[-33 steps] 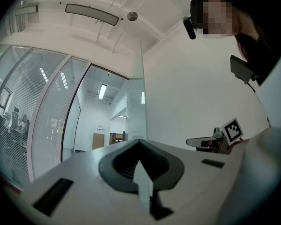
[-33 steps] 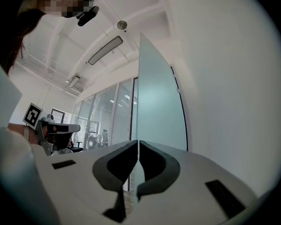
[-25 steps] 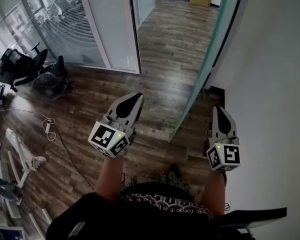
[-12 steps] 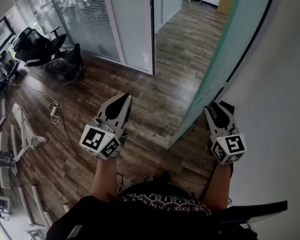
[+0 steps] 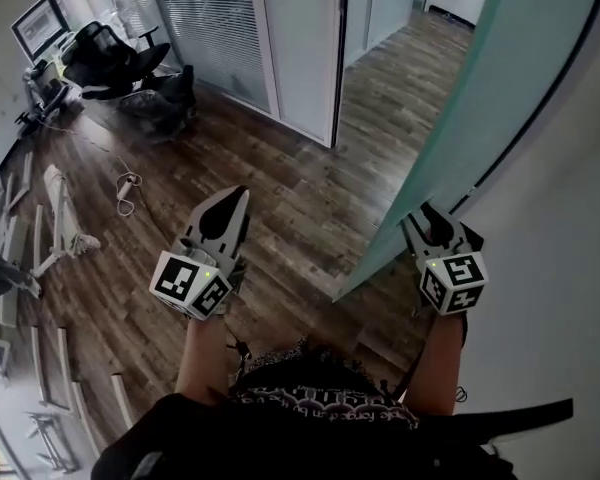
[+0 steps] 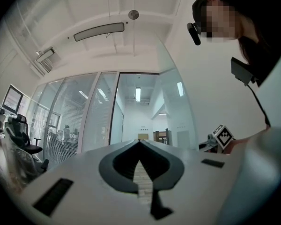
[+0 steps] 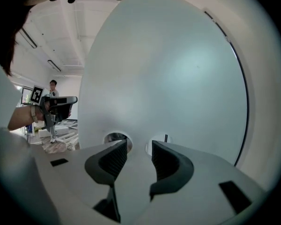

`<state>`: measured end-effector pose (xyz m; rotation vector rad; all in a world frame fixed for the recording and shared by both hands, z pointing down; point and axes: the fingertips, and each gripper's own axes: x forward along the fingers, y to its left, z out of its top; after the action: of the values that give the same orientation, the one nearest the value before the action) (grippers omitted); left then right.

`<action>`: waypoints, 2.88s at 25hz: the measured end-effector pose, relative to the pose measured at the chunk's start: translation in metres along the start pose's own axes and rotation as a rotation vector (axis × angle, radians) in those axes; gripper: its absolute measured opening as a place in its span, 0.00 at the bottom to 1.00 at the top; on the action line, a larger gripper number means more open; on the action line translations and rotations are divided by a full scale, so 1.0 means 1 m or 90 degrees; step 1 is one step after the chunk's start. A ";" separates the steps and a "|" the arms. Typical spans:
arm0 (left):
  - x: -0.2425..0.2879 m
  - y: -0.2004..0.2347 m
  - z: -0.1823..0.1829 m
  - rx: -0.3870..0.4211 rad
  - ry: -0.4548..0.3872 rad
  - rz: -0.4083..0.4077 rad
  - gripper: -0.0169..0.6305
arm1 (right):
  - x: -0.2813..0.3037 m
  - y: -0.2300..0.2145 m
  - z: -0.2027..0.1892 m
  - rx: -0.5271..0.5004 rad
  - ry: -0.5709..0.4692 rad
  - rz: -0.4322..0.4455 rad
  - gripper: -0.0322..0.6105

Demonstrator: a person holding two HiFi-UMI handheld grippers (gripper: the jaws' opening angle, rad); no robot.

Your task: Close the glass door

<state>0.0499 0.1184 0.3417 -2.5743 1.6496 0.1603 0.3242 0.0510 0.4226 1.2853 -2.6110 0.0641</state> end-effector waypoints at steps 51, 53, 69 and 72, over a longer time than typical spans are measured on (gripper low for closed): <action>0.035 0.083 -0.003 -0.002 -0.008 0.020 0.03 | 0.104 0.002 0.026 0.058 -0.031 -0.024 0.23; 0.035 0.088 -0.002 -0.003 -0.008 0.021 0.03 | 0.109 0.003 0.029 0.059 -0.031 -0.025 0.23; 0.027 0.151 -0.008 -0.028 -0.006 0.033 0.03 | 0.145 -0.002 0.039 0.072 -0.035 -0.070 0.23; 0.022 0.166 -0.008 -0.028 -0.007 0.032 0.03 | 0.153 -0.004 0.040 0.075 -0.040 -0.077 0.23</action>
<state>-0.0911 0.0282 0.3454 -2.5592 1.7276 0.2150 0.2300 -0.0756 0.4175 1.5056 -2.6093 0.1630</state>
